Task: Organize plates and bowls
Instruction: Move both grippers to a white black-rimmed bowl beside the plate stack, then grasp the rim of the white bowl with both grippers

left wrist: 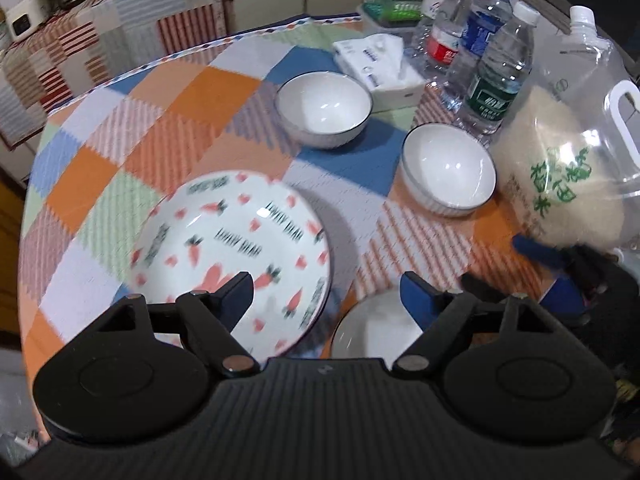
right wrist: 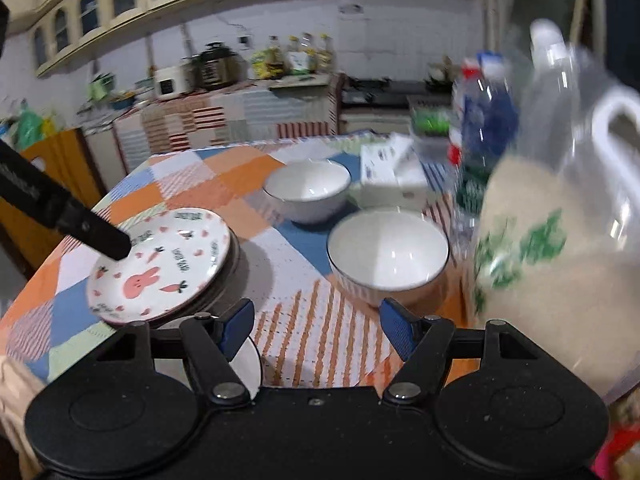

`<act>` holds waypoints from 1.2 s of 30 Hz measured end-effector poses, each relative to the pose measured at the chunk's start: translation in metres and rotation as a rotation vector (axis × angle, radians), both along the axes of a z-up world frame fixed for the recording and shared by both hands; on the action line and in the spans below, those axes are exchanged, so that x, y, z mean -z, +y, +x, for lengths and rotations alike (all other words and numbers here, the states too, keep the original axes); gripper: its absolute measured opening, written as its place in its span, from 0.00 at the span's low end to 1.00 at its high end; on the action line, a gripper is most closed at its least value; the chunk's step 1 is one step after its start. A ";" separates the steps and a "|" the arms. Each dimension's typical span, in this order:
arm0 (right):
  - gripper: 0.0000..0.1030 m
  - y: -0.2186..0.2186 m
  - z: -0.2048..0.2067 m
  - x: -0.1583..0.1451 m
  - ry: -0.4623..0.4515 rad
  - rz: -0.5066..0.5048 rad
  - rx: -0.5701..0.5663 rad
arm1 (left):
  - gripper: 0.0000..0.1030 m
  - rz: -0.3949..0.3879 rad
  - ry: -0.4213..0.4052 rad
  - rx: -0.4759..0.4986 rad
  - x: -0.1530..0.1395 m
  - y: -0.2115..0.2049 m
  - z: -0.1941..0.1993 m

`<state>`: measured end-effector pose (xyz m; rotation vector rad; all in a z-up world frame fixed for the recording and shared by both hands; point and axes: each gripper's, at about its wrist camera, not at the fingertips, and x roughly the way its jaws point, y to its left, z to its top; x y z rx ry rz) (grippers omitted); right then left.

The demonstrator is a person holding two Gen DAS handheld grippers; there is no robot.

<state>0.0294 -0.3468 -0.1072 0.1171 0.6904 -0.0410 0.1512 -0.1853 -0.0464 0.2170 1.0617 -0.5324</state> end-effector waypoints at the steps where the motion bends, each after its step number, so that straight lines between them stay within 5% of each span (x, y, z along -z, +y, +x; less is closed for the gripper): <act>1: 0.72 0.000 0.004 0.007 0.004 -0.002 0.016 | 0.78 -0.012 0.001 0.001 0.003 -0.005 0.005; 15: 0.72 -0.007 0.056 0.057 0.117 -0.043 0.124 | 0.74 -0.171 0.108 0.003 0.078 -0.090 0.075; 21: 0.72 -0.019 0.068 0.069 0.139 -0.019 0.172 | 0.57 -0.180 0.149 -0.016 0.103 -0.111 0.091; 23: 0.72 -0.020 0.071 0.072 0.139 -0.018 0.176 | 0.42 -0.191 0.166 -0.012 0.107 -0.114 0.092; 24: 0.72 -0.019 0.073 0.073 0.135 -0.024 0.175 | 0.19 -0.205 0.184 0.005 0.109 -0.116 0.092; 25: 0.72 -0.018 0.074 0.073 0.130 -0.032 0.176 | 0.15 -0.212 0.194 0.013 0.110 -0.118 0.092; 36: 0.71 -0.026 0.084 0.068 0.112 -0.036 0.156 | 0.13 -0.217 0.243 -0.022 0.101 -0.101 0.087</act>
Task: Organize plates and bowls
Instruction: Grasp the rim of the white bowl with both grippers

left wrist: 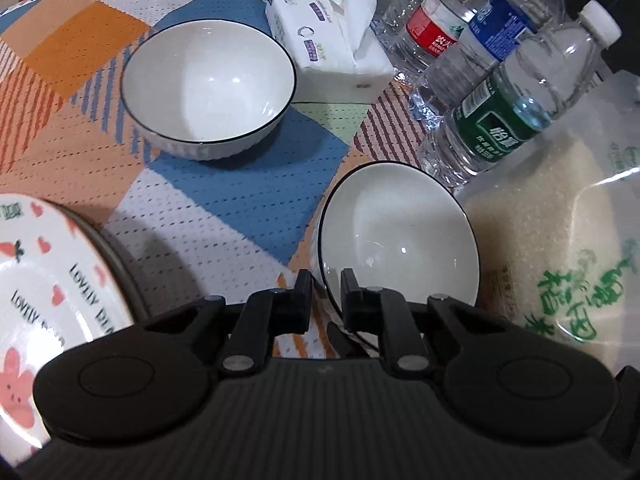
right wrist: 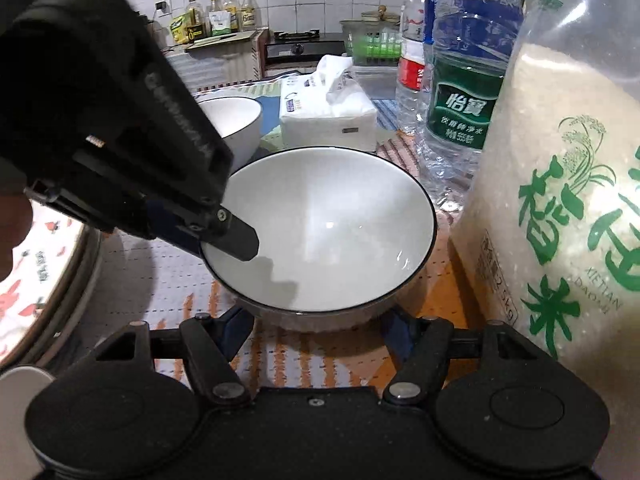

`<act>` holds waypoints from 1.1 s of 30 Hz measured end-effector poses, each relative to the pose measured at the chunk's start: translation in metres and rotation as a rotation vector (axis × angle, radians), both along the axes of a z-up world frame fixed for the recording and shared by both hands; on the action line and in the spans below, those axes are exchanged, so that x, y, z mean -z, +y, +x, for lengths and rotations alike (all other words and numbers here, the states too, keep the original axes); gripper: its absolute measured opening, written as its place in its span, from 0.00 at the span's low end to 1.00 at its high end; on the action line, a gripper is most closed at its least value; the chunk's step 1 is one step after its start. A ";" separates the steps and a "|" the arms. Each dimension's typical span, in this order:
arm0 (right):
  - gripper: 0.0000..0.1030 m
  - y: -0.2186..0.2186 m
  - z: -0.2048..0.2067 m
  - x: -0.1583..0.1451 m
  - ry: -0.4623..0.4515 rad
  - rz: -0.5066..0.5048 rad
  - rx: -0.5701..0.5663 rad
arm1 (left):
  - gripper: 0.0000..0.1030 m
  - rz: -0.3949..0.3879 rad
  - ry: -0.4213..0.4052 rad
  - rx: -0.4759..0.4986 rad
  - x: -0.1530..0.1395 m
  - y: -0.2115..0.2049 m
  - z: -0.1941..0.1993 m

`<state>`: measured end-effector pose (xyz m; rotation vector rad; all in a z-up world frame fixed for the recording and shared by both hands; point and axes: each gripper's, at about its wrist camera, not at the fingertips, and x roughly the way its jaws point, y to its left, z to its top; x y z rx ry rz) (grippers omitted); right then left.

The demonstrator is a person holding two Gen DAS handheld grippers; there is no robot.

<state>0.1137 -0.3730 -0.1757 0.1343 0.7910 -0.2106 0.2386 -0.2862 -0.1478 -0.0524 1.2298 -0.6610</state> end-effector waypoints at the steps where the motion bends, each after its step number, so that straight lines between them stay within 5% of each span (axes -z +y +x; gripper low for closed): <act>1: 0.71 0.003 -0.003 -0.002 -0.007 -0.003 -0.007 | 0.13 -0.007 0.005 -0.005 -0.003 0.004 -0.002; 18: 0.73 0.025 -0.016 -0.017 -0.027 0.057 -0.325 | 0.13 0.057 0.008 -0.085 -0.010 0.055 -0.018; 33: 0.74 0.012 0.004 -0.001 0.048 0.158 -0.352 | 0.14 0.129 -0.011 -0.074 0.002 0.045 -0.014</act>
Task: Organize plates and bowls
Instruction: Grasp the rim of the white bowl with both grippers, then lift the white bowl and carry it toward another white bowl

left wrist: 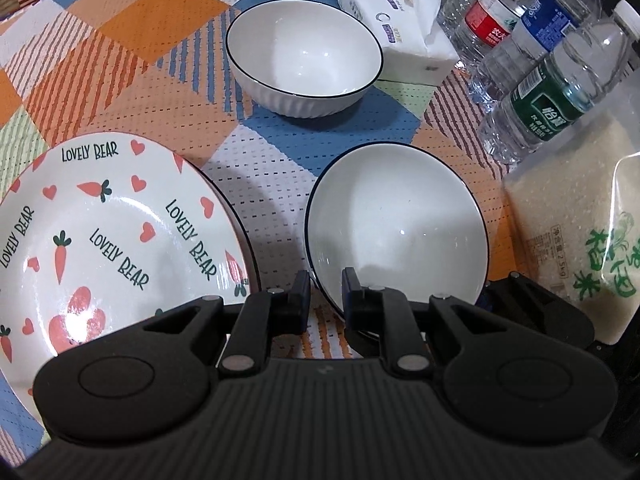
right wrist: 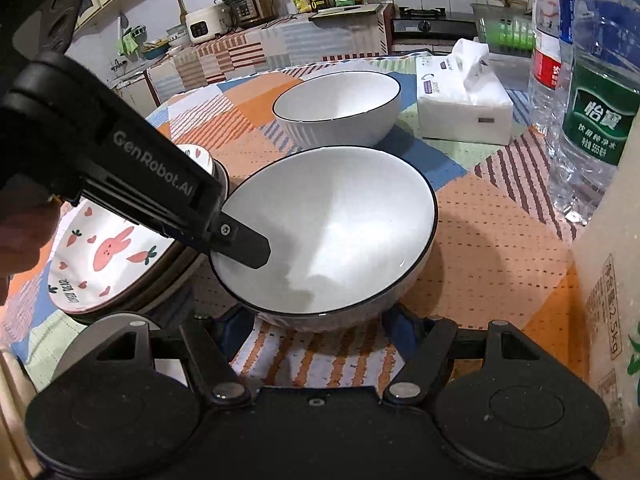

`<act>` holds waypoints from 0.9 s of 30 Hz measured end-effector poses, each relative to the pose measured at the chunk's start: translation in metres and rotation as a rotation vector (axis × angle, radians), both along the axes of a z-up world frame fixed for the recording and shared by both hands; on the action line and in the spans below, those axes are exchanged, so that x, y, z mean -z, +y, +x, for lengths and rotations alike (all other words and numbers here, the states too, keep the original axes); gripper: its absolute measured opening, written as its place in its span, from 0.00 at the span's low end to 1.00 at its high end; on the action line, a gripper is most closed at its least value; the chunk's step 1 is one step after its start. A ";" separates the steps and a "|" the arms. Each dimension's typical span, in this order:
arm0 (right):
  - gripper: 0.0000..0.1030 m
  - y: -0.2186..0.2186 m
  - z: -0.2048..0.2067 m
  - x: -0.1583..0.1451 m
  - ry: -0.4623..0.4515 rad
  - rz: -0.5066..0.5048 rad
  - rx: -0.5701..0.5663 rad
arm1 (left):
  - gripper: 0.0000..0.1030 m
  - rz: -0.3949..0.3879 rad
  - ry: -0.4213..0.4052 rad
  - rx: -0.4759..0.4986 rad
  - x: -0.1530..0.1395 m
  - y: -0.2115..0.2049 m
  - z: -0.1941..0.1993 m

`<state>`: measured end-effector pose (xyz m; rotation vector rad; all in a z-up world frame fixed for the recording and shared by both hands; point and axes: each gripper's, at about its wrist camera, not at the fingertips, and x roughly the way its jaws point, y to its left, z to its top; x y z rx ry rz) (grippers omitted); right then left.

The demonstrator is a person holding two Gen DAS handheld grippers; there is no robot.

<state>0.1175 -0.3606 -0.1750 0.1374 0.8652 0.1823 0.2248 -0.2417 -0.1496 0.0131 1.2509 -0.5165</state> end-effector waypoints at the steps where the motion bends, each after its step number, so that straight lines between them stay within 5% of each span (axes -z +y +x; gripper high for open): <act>1: 0.74 -0.001 0.001 0.000 0.006 0.002 0.000 | 0.15 0.002 -0.002 0.005 0.000 0.000 -0.001; 7: 0.73 0.000 -0.005 -0.012 0.063 -0.049 0.009 | 0.16 0.013 -0.024 0.037 -0.012 0.001 -0.010; 16: 0.73 0.007 -0.046 -0.056 -0.003 -0.125 -0.052 | 0.22 0.031 -0.160 0.139 -0.067 0.022 -0.037; 27: 0.73 0.036 -0.090 -0.112 -0.103 -0.186 -0.155 | 0.29 0.065 -0.206 0.175 -0.108 0.054 -0.080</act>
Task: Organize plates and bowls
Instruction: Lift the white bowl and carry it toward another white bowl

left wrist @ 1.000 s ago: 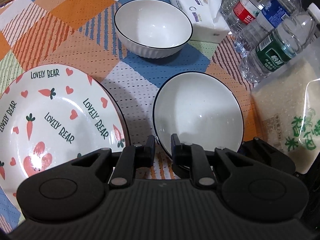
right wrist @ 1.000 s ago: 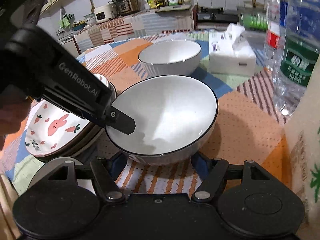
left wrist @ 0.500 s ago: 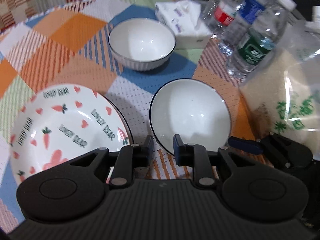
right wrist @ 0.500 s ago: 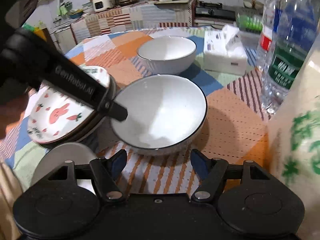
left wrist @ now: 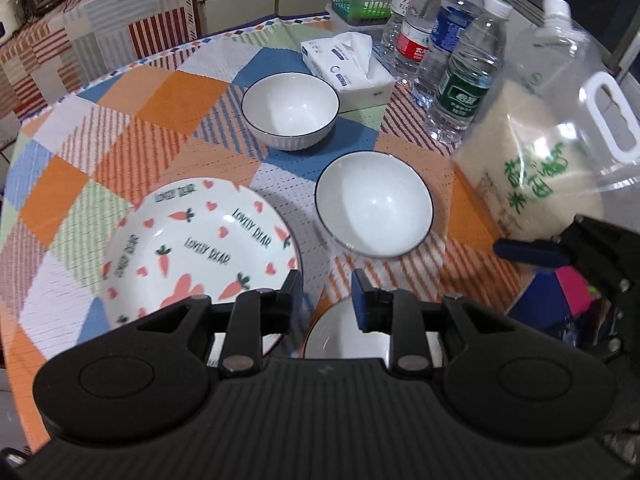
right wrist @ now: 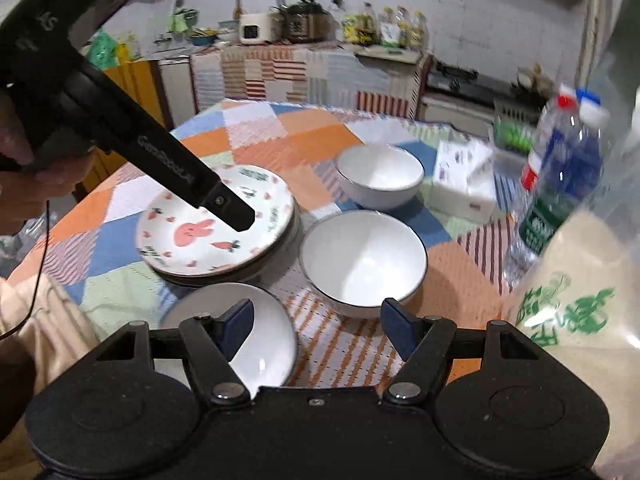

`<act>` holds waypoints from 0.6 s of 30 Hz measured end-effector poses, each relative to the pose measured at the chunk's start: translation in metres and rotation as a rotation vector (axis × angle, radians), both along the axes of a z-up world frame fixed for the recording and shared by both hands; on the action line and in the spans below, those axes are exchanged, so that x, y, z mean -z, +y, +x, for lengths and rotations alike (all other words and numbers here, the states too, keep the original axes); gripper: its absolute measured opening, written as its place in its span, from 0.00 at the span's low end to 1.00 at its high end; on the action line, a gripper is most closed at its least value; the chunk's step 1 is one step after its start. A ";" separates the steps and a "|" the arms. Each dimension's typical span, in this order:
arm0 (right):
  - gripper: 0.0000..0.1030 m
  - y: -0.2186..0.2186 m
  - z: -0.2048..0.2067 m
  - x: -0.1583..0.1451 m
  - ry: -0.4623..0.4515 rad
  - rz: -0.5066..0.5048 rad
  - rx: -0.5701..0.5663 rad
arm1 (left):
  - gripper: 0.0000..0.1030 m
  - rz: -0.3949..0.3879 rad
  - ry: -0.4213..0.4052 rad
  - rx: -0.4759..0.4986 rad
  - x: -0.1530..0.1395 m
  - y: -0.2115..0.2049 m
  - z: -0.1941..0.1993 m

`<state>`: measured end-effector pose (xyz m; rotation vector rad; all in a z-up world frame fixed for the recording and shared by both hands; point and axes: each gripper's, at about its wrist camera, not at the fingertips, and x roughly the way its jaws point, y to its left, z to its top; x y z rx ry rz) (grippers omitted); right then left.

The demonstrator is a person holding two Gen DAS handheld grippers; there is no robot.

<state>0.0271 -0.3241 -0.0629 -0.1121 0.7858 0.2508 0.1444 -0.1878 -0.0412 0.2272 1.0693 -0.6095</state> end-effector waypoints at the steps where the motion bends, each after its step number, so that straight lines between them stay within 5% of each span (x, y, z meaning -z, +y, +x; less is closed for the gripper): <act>1: 0.73 0.003 -0.004 -0.004 -0.005 -0.003 -0.010 | 0.32 0.005 -0.006 0.007 -0.004 0.004 -0.004; 18: 0.73 0.023 -0.016 -0.022 0.123 0.092 -0.002 | 0.44 0.132 0.045 0.068 0.011 0.053 -0.034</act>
